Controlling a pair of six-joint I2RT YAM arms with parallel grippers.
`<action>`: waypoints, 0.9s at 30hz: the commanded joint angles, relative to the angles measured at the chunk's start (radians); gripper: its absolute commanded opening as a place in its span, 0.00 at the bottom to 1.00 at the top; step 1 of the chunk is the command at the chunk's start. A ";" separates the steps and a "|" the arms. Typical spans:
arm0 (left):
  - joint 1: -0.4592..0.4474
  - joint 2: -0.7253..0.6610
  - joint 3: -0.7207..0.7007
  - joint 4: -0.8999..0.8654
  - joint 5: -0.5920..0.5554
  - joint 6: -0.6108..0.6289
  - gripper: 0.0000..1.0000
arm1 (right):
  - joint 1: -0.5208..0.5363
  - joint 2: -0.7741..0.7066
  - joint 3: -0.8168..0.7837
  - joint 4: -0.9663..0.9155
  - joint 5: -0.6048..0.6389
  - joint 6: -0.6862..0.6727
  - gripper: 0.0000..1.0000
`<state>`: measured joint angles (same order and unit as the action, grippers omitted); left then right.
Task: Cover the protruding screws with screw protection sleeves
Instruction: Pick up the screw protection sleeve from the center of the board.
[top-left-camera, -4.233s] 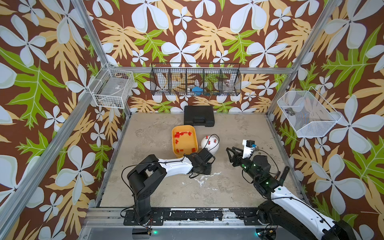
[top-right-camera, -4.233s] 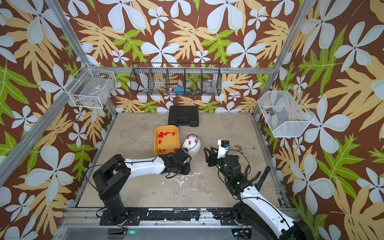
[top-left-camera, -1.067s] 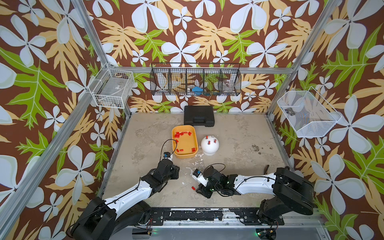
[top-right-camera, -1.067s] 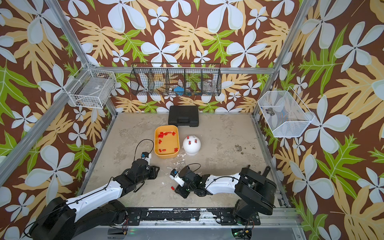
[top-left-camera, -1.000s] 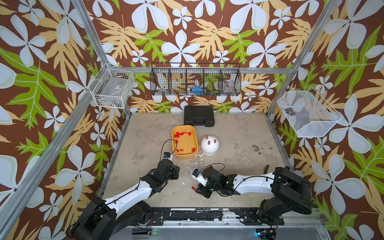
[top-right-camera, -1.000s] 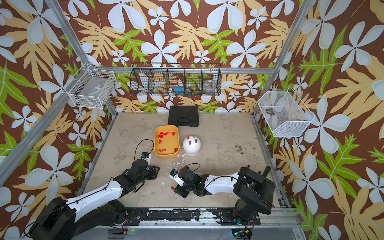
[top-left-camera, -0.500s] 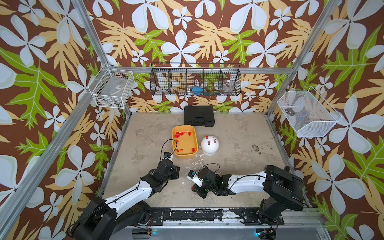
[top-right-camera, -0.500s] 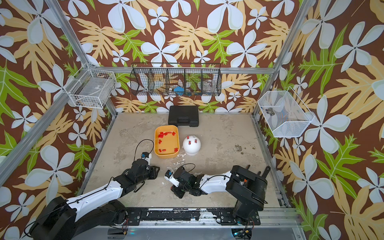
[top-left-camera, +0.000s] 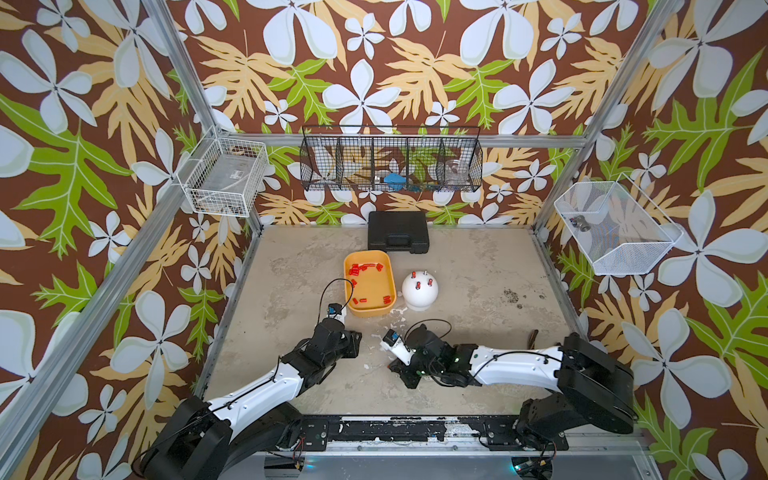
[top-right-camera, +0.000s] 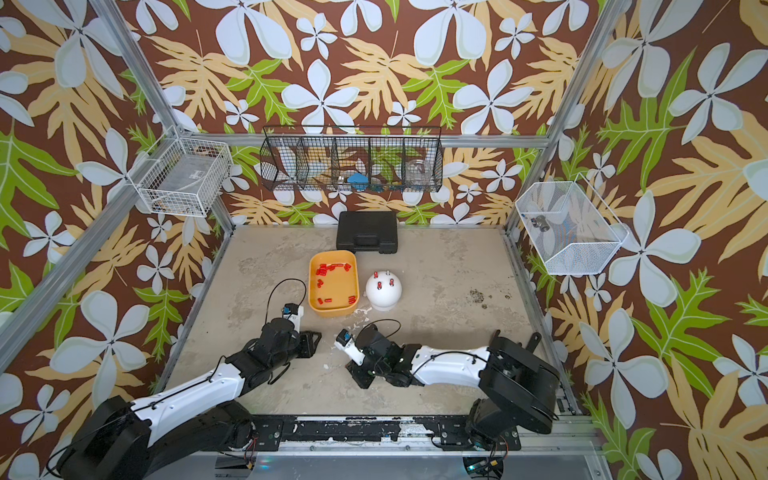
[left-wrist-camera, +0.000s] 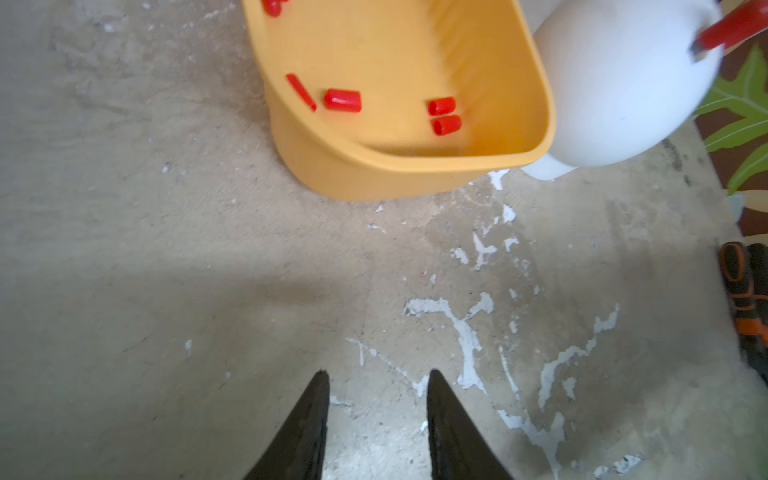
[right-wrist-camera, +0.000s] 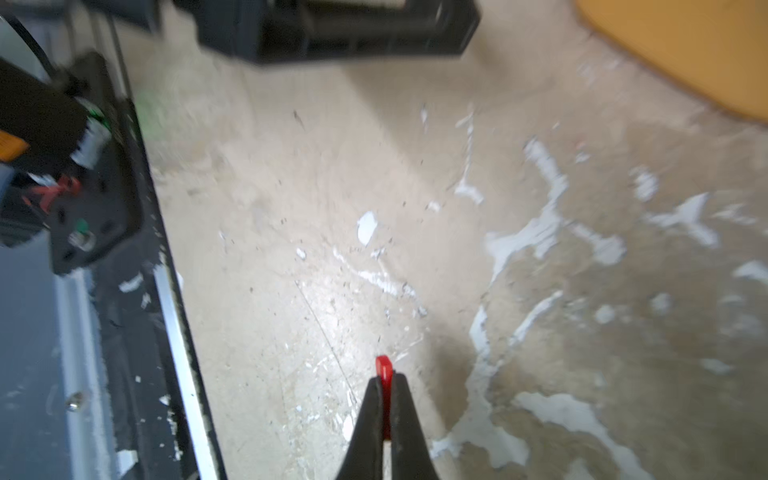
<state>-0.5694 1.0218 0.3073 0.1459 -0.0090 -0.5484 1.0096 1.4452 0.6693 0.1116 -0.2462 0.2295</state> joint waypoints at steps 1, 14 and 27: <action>0.002 -0.044 0.001 0.177 0.119 0.022 0.40 | -0.068 -0.134 0.009 0.005 -0.184 0.017 0.00; 0.066 -0.168 -0.051 1.092 0.768 -0.230 0.44 | -0.249 -0.405 0.312 -0.343 -0.679 -0.058 0.00; 0.050 -0.154 0.063 0.841 0.918 -0.014 0.55 | -0.256 -0.386 0.316 -0.321 -0.571 -0.072 0.00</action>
<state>-0.5106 0.8665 0.3626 1.0660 0.8772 -0.6460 0.7540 1.0542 0.9874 -0.2474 -0.8436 0.1497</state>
